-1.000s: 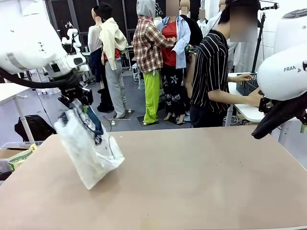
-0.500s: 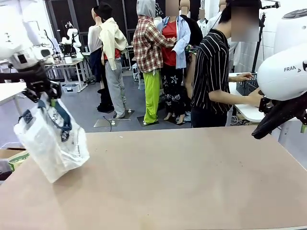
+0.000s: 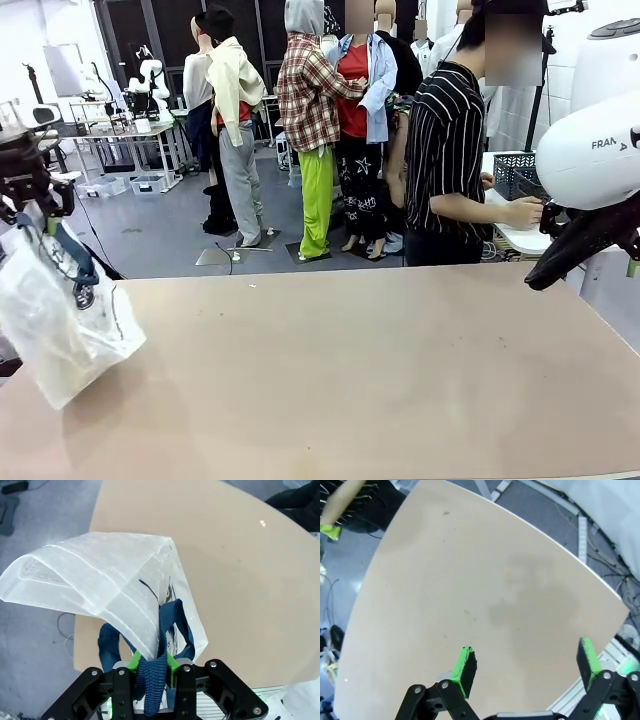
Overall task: Transfer purchased items from the store into the shopping bag.
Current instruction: Move the Reusable shopping bag to the right side of the table.
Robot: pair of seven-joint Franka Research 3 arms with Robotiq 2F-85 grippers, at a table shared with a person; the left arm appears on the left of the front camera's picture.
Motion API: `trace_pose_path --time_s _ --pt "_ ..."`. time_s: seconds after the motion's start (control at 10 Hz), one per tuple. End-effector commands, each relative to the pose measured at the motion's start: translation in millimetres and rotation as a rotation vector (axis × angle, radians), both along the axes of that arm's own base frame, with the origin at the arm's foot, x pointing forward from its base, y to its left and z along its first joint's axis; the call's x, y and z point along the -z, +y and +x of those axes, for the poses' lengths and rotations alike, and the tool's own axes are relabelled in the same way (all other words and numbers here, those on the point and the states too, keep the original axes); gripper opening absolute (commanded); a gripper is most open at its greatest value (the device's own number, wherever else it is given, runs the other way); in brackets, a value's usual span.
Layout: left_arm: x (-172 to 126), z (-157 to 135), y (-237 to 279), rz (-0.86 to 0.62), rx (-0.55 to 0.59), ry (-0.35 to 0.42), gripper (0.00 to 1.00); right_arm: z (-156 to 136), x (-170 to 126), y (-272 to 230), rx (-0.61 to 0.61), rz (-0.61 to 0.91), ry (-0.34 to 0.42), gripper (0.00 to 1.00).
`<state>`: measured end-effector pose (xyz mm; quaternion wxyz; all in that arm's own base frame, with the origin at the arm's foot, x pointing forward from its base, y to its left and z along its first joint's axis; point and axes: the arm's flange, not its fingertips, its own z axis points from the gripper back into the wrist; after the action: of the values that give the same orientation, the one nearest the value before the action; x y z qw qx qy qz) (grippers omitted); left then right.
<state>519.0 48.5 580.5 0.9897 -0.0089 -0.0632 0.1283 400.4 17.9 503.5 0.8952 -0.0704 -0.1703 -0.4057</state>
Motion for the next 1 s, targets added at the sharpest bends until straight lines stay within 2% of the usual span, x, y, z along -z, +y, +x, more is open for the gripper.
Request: trace_pose_path --time_s 0.0,0.1,0.2,0.3,0.5,0.6,0.7,0.8,0.9 --pt "-0.4 3.8 0.7 0.078 -0.036 0.038 0.00 -0.1 -0.3 -0.9 -0.004 -0.023 0.007 1.00" --pt "3.8 4.3 1.6 0.077 -0.018 0.042 0.05 -0.1 -0.3 -0.9 -0.004 -0.023 0.007 1.00" --pt "5.8 5.6 0.4 0.076 -0.020 0.058 0.25 -0.1 -0.3 -0.9 -0.004 -0.023 0.007 1.00" --pt "0.8 3.6 -2.6 0.083 -0.016 0.036 0.45 -0.1 -0.3 -0.9 -0.004 -0.023 0.007 1.00" --pt "-22.9 -4.9 -9.4 0.072 -0.055 -0.072 0.85 -0.1 -0.3 -0.9 -0.004 -0.023 0.007 1.00" --pt "-40.0 -11.5 -22.4 0.053 -0.058 -0.142 1.00 -0.1 -0.3 -0.9 -0.004 -0.023 0.007 1.00" --pt "-54.7 -17.5 -51.8 0.059 -0.009 -0.225 1.00 -0.1 -0.3 -0.9 -0.004 -0.023 0.007 1.00" --pt "-64.8 -18.9 -94.9 0.017 0.101 -0.309 1.00 -0.1 -0.3 -0.9 -0.004 -0.023 0.007 1.00" --pt "-68.9 -20.7 -127.2 -0.020 0.191 -0.339 1.00 -0.1 -0.3 -0.9 -0.004 -0.023 0.007 1.00"
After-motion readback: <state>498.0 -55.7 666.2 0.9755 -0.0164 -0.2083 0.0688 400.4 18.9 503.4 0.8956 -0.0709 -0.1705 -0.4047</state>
